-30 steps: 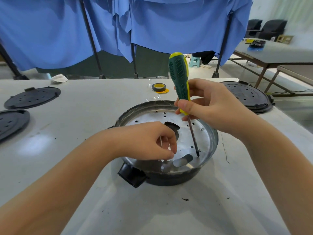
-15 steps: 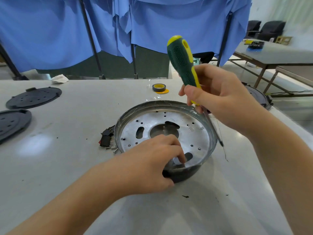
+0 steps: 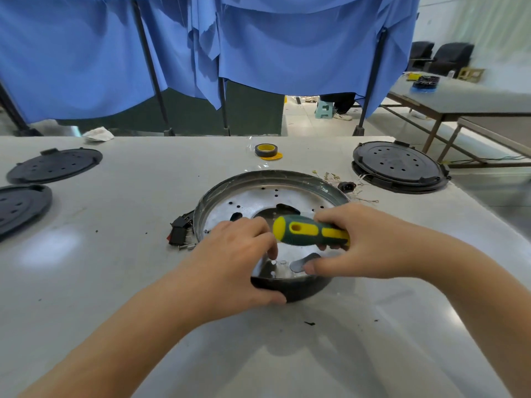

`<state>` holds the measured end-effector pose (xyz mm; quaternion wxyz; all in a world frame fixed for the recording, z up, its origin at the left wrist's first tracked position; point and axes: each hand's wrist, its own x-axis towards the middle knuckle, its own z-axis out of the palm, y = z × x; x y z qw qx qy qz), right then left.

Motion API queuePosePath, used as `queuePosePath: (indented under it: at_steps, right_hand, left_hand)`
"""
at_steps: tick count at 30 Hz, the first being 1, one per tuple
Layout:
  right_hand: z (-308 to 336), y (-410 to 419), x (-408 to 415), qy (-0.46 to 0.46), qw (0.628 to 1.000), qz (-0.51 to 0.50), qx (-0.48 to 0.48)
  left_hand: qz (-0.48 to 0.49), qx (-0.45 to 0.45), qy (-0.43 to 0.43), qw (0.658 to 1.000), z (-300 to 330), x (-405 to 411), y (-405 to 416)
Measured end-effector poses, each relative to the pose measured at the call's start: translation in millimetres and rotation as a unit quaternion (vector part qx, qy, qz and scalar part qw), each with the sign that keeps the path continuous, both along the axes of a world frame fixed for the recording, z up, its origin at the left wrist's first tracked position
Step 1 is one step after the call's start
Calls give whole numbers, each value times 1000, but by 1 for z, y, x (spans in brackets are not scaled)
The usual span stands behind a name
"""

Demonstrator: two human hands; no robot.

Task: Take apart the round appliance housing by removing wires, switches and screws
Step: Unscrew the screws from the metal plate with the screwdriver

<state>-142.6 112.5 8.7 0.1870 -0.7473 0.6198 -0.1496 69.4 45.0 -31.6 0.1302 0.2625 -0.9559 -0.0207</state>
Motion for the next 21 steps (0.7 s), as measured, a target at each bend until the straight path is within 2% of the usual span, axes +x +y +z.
queuePosePath:
  at_steps: [3,6,10,12,16,21]
  right_hand:
    - [3,-1,3,21,999,13,-41]
    - [5,0,8,42,999,18,-20]
    - [-6,-2,21,169,984,49,-25]
    - [-9,-4,23,189,980,47,-41]
    - [-11,-8,23,163,983,44,-68]
    - [-3,-11,16,90,992,25,-89]
  left_hand:
    - [-5,-9,7,1000,-2,2,-3]
    - [-12,-15,26,999,-5,3,-5]
    - [-20,-18,67,997,-6,6,-8]
    - [-22,-15,82,996,-8,7,-9]
    - [-14,-33,136,990,-11,13,-10]
    - [57,-52,272,959,-9,22,-14]
